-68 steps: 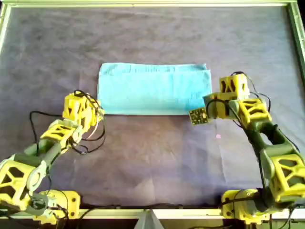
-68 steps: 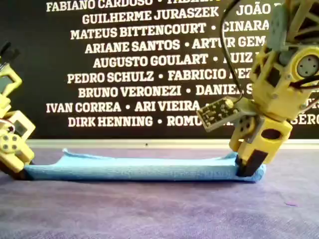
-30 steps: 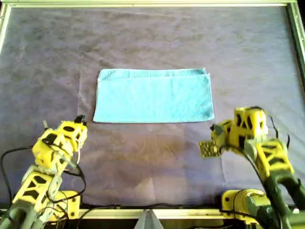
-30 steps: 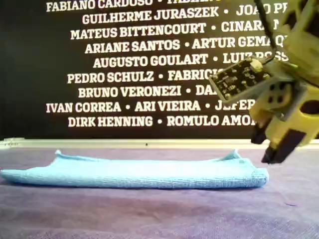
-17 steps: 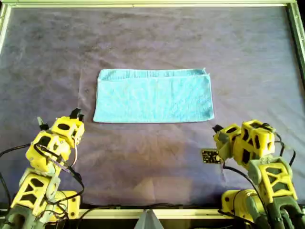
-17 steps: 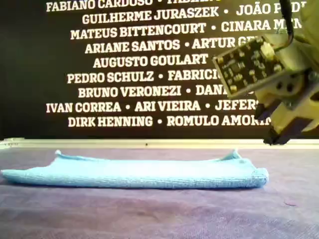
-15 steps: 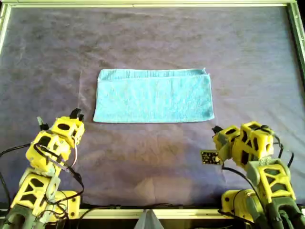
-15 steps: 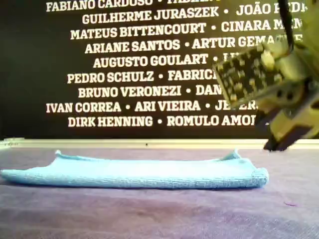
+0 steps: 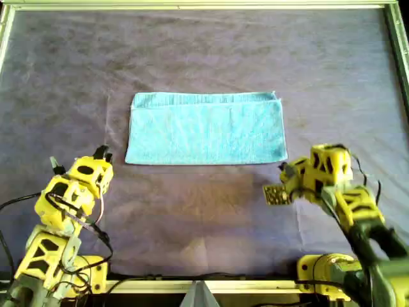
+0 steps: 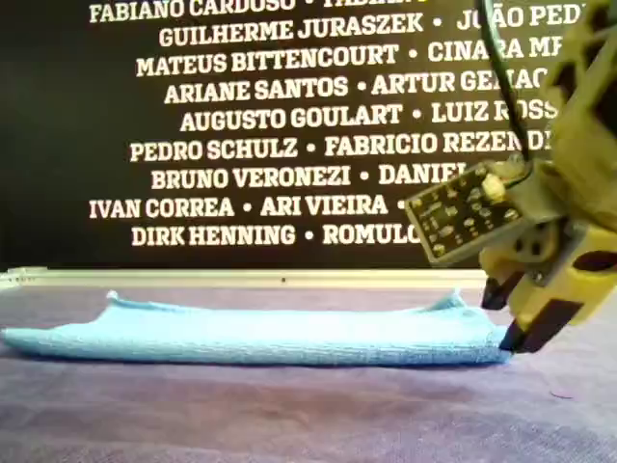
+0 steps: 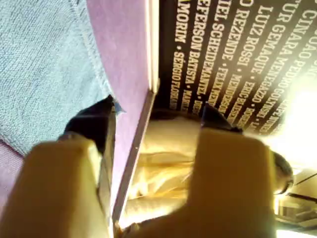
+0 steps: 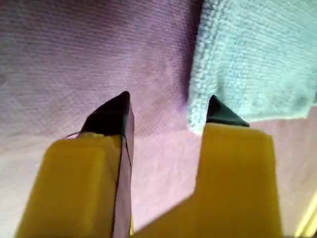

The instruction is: Fold a cloth

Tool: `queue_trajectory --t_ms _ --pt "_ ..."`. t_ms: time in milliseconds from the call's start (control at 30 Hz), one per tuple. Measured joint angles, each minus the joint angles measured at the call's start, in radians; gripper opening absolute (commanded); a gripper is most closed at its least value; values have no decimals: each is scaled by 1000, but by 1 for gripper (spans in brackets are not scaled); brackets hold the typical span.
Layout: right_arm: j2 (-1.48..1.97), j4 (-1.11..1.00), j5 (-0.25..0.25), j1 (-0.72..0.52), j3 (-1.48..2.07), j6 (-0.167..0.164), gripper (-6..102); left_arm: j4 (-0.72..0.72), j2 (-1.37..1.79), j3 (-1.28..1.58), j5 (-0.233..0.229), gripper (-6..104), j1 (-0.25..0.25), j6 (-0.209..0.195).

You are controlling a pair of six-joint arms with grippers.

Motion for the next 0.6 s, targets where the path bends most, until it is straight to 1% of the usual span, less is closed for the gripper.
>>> queue_trajectory --t_ms 267,500,567,600 --pt "-314 0 0 0 -264 0 61 0 0 0 0 62 0 0" --pt "-430 0 0 0 -393 0 59 0 0 0 0 62 0 0" --pt "-449 0 0 0 -407 0 56 0 0 0 0 62 0 0" --pt "-459 0 0 0 -414 0 51 0 0 0 0 62 0 0"
